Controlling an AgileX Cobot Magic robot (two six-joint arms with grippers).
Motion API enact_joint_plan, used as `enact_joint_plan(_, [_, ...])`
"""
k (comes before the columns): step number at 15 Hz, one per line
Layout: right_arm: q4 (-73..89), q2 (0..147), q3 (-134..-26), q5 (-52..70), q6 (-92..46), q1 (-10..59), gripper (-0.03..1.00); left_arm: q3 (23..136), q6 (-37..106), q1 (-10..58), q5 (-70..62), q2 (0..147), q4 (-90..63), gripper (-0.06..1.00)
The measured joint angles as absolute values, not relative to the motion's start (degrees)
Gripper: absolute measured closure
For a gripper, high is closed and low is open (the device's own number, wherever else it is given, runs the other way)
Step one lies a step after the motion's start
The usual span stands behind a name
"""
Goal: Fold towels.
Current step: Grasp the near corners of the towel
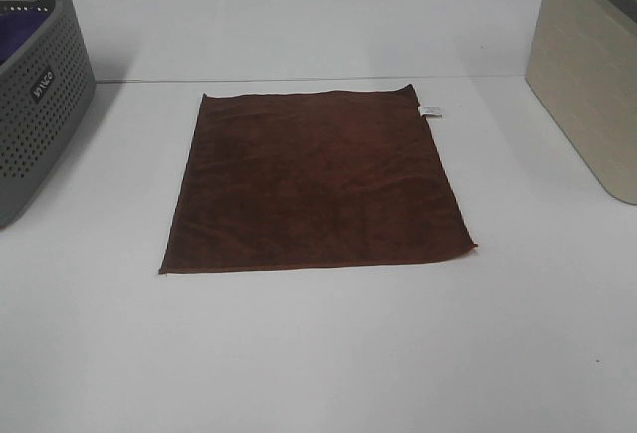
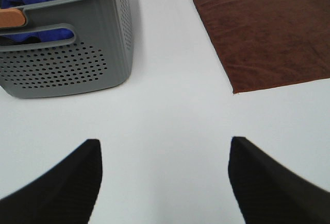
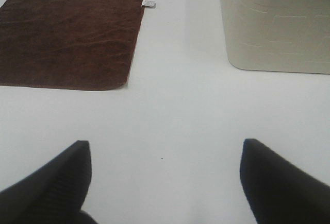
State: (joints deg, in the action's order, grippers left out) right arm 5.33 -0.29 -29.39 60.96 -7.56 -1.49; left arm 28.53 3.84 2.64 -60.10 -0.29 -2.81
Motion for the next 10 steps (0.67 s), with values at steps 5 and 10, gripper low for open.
enact_joint_plan(5, [5.3, -0.3, -29.4, 61.0, -7.6, -1.5, 0.20, 28.5, 3.8, 2.6, -60.1, -0.3, -2.8, 0.30])
enact_joint_plan(10, [5.3, -0.3, -29.4, 61.0, -7.6, -1.5, 0.20, 28.5, 3.8, 2.6, -60.1, -0.3, -2.8, 0.30])
